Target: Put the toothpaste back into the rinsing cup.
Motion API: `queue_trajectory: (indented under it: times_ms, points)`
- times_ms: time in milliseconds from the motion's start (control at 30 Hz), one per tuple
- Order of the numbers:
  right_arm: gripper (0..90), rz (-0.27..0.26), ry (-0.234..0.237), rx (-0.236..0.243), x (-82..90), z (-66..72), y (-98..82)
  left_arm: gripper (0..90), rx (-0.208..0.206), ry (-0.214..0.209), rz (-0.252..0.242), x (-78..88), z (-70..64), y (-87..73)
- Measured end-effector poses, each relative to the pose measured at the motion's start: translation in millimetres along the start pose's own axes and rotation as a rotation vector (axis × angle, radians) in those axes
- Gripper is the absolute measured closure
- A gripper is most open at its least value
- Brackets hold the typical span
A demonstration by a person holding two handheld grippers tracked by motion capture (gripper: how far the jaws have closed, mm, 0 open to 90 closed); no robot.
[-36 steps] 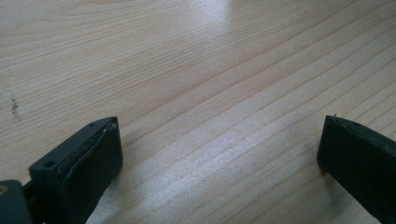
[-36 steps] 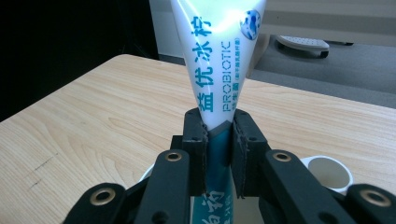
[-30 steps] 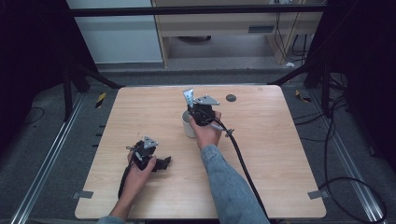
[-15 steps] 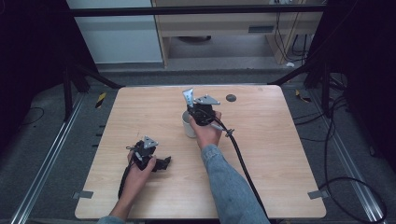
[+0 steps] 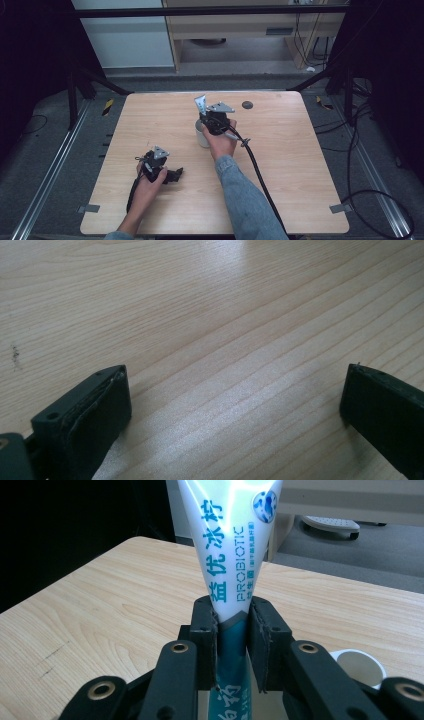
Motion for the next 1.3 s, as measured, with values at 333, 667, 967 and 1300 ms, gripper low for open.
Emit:
queue_trajectory:
  times_ms: [333,667,967,1300]
  points:
    - [73.8,-0.002,-0.003,0.000,0.9,-0.5,-0.2,0.0,0.000,0.000,0.001,0.0,0.0,-0.1]
    - [71.7,0.003,-0.001,0.003,0.3,0.5,-1.3,0.0,0.000,0.000,0.000,0.0,0.0,0.0]
    - [69.0,0.007,0.006,0.000,0.3,4.1,-2.5,0.0,0.000,0.000,0.000,0.0,0.0,0.0]
    - [61.6,0.022,0.005,-0.003,1.0,3.2,-5.2,0.0,0.000,0.000,0.000,0.0,0.0,0.0]
Point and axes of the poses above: each handheld gripper's, and its own axes: x roughly backward along the jaws, y roughly out of its top, z roughly to its left, the point moved 9 cm from there along -x, roughly forward along the jaws, and after that the axes turned 3 degrees about x, right-handed, at the moved point
